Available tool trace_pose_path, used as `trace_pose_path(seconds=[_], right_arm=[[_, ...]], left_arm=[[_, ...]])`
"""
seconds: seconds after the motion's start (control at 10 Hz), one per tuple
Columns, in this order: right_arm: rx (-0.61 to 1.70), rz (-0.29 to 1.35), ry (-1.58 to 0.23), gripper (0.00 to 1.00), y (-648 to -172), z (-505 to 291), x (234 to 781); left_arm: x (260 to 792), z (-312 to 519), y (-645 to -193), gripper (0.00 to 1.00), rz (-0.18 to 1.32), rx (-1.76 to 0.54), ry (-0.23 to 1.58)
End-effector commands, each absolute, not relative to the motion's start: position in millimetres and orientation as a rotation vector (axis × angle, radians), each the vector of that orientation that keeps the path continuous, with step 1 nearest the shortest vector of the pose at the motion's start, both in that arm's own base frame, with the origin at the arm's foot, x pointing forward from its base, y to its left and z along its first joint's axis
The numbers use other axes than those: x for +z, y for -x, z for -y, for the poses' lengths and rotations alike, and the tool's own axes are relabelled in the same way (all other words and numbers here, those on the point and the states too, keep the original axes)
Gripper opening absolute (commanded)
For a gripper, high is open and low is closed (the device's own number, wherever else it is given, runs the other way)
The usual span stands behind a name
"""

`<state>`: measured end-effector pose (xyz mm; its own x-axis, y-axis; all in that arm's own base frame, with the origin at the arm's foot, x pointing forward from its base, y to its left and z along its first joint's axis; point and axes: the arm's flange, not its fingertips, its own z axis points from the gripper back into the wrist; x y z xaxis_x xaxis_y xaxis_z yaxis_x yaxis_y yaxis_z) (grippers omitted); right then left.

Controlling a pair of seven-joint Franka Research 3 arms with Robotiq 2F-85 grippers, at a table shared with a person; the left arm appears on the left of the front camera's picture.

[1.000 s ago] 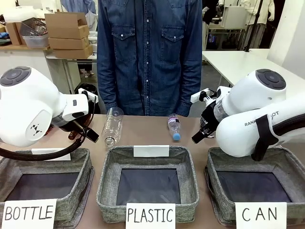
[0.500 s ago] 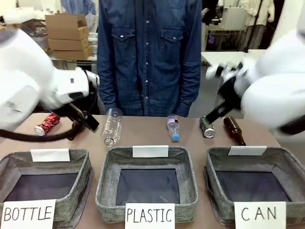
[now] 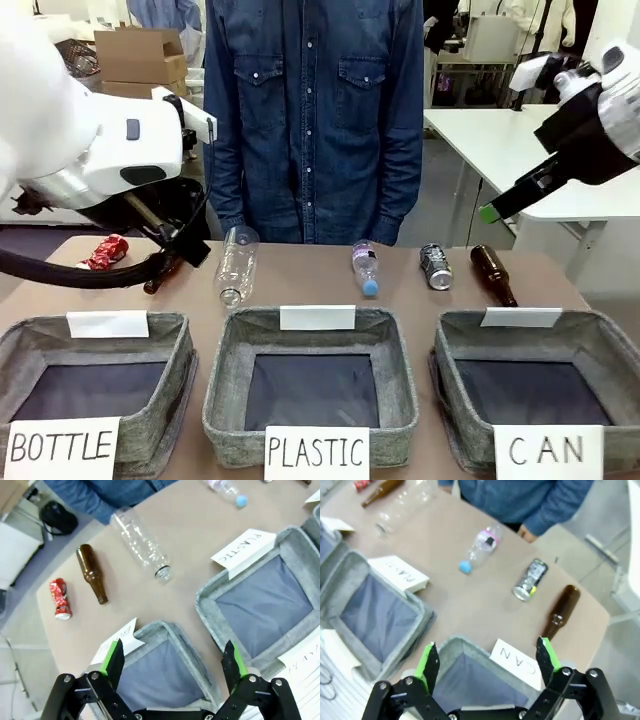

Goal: Sort the can waste into the basket.
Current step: Pick up the can waste from the table and place it in the right Fabric basket.

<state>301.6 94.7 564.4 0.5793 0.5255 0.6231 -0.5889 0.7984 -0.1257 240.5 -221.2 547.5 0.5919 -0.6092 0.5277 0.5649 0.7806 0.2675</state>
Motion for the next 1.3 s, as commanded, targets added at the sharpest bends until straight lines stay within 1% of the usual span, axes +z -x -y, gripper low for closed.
trace_pose_path(seconds=[0.0, 0.1, 0.2, 0.3, 0.4, 0.5, 0.6, 0.8, 0.9, 1.0, 1.1, 1.2], right_arm=[[0.626, 0.684, -0.204, 1.00, -287.9, -89.2, 578.0], [0.586, 0.512, -0.465, 1.00, -288.3, -66.5, 585.1], [0.528, 0.382, -0.644, 1.00, -288.6, -47.0, 592.2], [0.387, 0.269, -0.858, 1.00, -290.6, -14.0, 597.0], [0.321, 0.237, -1.032, 1.00, -289.6, 10.7, 596.8], [0.258, 0.258, -1.120, 1.00, -288.4, 30.5, 596.8], [0.213, 0.289, -1.218, 1.00, -292.2, 49.9, 594.3], [0.125, 0.373, -1.420, 1.00, -304.2, 82.7, 573.2], [0.090, 0.386, -1.479, 1.00, -308.2, 88.9, 562.2], [0.058, 0.375, -1.481, 1.00, -311.4, 88.4, 553.2], [0.016, 0.363, -1.421, 1.00, -314.5, 83.8, 545.9], [-0.007, 0.410, -1.298, 1.00, -313.2, 78.8, 540.5]], left_arm=[[560.4, 219.9, -222.7, 1.00, 0.612, -0.739, 0.004], [573.2, 187.8, -218.5, 1.00, 0.531, -0.729, 0.269], [578.8, 160.4, -213.7, 1.00, 0.499, -0.678, 0.386], [583.1, 108.1, -206.0, 1.00, 0.522, -0.634, 0.669], [579.3, 67.1, -201.0, 1.00, 0.580, -0.558, 0.823], [570.5, 33.6, -197.3, 1.00, 0.619, -0.514, 0.970], [558.7, 7.8, -197.2, 1.00, 0.645, -0.442, 1.046], [520.4, -41.4, -202.4, 1.00, 0.634, -0.267, 1.170], [496.0, -60.3, -206.7, 1.00, 0.593, -0.168, 1.202], [474.5, -72.1, -210.9, 1.00, 0.581, -0.088, 1.263], [458.4, -80.8, -213.7, 1.00, 0.592, -0.008, 1.325], [452.2, -77.6, -215.5, 1.00, 0.597, 0.030, 1.342]])
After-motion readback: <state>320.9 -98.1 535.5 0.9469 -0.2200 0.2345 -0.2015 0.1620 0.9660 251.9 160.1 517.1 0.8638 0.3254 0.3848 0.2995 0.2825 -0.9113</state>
